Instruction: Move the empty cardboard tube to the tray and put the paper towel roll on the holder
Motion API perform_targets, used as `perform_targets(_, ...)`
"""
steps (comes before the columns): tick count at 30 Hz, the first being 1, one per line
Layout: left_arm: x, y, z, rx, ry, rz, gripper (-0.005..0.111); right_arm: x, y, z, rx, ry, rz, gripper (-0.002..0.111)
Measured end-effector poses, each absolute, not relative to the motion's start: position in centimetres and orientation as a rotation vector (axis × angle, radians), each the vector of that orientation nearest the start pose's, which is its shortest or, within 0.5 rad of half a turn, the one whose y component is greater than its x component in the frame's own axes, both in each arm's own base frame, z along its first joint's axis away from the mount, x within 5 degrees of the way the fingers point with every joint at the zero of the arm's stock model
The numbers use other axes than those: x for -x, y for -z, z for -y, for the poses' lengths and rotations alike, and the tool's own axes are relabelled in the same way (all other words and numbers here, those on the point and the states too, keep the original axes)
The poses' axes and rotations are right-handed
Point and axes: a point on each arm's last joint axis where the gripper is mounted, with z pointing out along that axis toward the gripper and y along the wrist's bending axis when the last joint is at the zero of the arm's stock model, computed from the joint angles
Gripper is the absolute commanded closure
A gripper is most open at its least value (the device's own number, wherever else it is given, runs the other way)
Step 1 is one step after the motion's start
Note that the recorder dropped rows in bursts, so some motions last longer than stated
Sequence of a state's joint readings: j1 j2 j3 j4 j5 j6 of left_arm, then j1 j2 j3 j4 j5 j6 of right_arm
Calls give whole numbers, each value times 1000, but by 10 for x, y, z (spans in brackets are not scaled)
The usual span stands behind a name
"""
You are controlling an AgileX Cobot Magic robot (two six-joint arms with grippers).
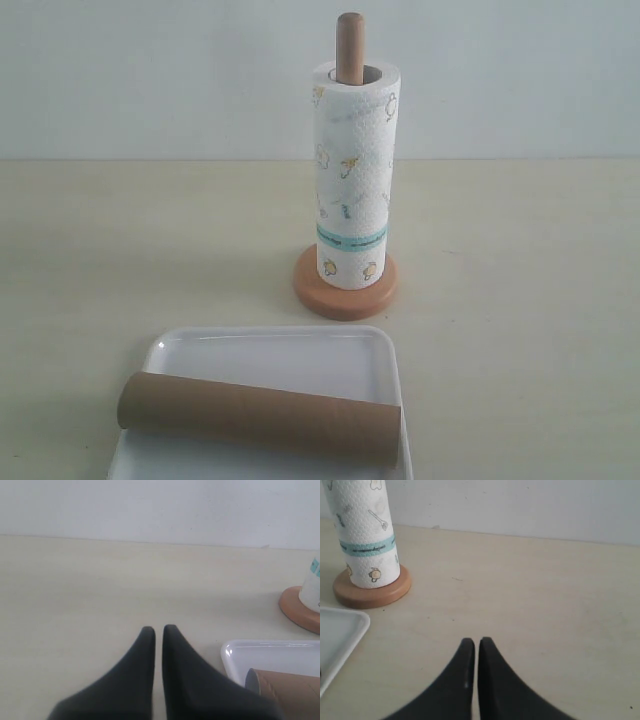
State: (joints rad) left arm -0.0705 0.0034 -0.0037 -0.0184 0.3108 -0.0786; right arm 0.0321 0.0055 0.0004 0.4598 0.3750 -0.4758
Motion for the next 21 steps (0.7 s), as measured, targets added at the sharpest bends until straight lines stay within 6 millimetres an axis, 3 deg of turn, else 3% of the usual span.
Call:
perform_targets(7, -54, -186, 4, 18, 123, -1796, 102, -52, -181, -15, 108, -172, -1841, 106)
perform_targets(13, -54, -186, 4, 17, 121, -1796, 102, -52, -178, -7, -86, -195, -1874, 106)
perform_targets(21, -54, -186, 4, 17, 122, -1796, 102, -53, -178, -6, -126, -201, -1874, 106)
